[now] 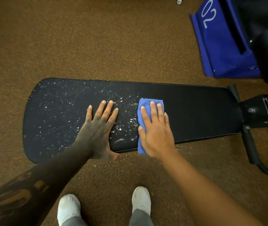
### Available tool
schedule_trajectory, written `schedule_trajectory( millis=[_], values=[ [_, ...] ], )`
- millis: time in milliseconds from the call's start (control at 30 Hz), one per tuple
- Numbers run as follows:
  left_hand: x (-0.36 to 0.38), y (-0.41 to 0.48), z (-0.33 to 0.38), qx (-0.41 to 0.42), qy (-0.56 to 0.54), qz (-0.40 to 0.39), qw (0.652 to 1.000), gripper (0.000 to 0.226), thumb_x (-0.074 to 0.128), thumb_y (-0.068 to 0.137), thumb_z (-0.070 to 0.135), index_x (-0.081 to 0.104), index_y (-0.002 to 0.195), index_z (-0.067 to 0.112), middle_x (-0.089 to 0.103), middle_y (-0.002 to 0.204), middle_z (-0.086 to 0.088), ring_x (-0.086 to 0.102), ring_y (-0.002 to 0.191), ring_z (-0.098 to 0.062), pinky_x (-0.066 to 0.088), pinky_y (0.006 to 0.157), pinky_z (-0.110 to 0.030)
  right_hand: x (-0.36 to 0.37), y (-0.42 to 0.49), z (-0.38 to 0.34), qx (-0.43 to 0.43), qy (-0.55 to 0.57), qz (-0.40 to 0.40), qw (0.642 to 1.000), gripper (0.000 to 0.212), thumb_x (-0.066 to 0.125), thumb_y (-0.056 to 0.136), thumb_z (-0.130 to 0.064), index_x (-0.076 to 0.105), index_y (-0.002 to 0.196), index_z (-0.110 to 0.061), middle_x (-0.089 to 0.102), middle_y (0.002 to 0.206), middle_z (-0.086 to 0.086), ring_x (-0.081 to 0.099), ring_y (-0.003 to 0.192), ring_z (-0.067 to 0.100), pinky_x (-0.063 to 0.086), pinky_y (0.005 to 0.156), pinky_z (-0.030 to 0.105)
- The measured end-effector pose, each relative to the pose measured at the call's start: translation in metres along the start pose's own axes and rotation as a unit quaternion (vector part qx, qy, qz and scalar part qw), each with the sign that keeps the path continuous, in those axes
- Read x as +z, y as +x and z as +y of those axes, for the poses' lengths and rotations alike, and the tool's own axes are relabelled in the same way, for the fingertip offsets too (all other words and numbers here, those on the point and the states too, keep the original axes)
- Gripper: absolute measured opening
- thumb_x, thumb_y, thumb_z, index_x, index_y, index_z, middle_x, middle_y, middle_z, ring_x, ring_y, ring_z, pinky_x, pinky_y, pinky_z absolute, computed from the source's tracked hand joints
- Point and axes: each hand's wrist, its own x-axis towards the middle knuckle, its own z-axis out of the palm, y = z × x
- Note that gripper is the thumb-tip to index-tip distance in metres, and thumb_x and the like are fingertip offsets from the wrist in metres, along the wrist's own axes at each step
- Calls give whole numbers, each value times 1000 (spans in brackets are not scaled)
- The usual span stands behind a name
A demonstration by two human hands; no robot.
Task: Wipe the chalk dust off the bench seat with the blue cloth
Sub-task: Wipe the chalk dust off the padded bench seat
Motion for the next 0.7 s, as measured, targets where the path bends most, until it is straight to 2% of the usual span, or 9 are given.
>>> schedule_trajectory(
  millis=[133,300,400,533,700],
  values=[
    [1,-3,0,-4,-3,8,1000,158,40,40,105,-15,155,11,-22,165,-14,-21,152,-33,-5,123,-61,0,4,-13,48,26,14,998,66,33,98,-36,5,156,-24,-3,164,11,-9,150,30,10,121,51],
    [1,-4,1,-8,-7,14,1000,155,43,43,103,-13,155,10,-21,165,-15,-22,152,-33,-4,123,-61,10,-41,-24,-22,-10,-21,999,65,25,99,-39,-2,156,-22,-8,164,9,-17,148,27,6,121,49],
    [0,-4,0,-9,-4,5,1000,156,43,43,103,-17,154,11,-24,164,-14,-23,151,-33,-6,123,-61,4,-5,-15,-5,-2,1,1000,64,23,96,-40,5,155,-22,-4,164,8,-12,149,28,10,121,50],
    [1,-6,-1,-5,-1,2,1000,157,41,43,104,-20,153,11,-27,163,-14,-24,151,-33,-7,122,-61,-1,18,-19,32,18,5,999,65,32,99,-36,5,156,-21,-5,163,13,-11,149,31,10,120,50],
    [2,-7,-2,-9,-17,12,1000,155,43,44,102,-16,155,11,-25,164,-14,-24,151,-33,-5,123,-61,5,-32,-29,-41,-10,-22,999,66,19,96,-40,-3,156,-21,-7,164,10,-16,149,28,7,121,49]
  ],
)
